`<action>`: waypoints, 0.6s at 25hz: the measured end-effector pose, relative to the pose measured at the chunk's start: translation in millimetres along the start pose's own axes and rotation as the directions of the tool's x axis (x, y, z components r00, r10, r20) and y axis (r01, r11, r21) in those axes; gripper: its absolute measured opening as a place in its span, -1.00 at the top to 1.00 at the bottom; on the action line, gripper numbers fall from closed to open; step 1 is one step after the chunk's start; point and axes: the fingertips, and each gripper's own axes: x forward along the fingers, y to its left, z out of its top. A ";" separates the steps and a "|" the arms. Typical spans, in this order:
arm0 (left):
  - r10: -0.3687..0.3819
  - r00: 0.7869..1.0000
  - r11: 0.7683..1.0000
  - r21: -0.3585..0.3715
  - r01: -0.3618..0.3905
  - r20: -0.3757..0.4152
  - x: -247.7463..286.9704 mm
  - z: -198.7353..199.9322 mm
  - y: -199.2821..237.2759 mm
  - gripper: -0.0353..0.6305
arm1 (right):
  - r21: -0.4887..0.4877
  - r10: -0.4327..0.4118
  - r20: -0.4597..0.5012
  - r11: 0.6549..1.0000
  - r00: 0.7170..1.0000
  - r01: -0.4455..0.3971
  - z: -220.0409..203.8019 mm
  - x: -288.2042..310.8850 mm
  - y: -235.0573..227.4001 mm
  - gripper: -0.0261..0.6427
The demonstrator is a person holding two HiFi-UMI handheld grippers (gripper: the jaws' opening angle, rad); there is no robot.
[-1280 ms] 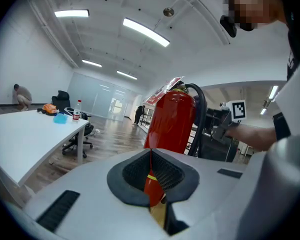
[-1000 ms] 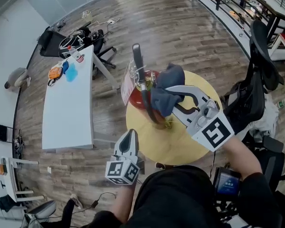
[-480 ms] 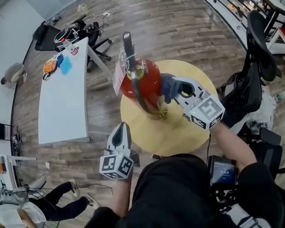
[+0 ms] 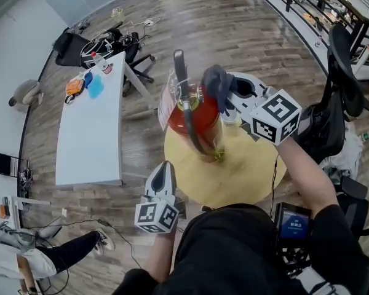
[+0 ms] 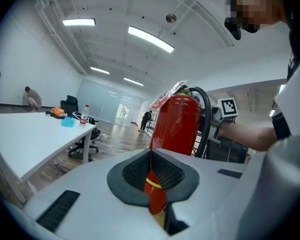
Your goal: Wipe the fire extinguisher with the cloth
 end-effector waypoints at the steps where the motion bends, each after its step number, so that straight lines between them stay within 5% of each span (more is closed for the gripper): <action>1: 0.005 1.000 1.000 0.002 -0.005 0.003 0.0 2.2 1.6 0.82 | -0.027 -0.004 -0.074 1.000 0.997 0.002 -20.1 3.7 -5.5 0.74; 5: 0.021 1.000 1.000 -0.002 -0.021 -0.002 -2.1 -1.5 6.7 0.82 | 0.008 0.024 -0.297 1.000 0.955 -0.022 -123.7 9.2 -1.1 0.74; 8: 0.023 1.000 1.000 -0.003 -0.023 -0.018 -2.1 -7.4 6.8 0.82 | -0.027 0.012 -0.451 0.999 0.892 -0.027 -207.7 -2.0 6.2 0.74; 13: 0.024 0.999 1.000 -0.015 -0.024 -0.041 -1.9 -14.2 2.8 0.82 | 0.038 0.078 -0.737 0.997 0.672 -0.073 -341.1 -35.4 32.3 0.74; 15: 0.024 0.999 1.000 -0.014 -0.024 -0.048 -1.2 -15.7 0.7 0.82 | 0.050 0.085 -0.779 0.996 0.621 -0.074 -368.1 -42.1 38.4 0.74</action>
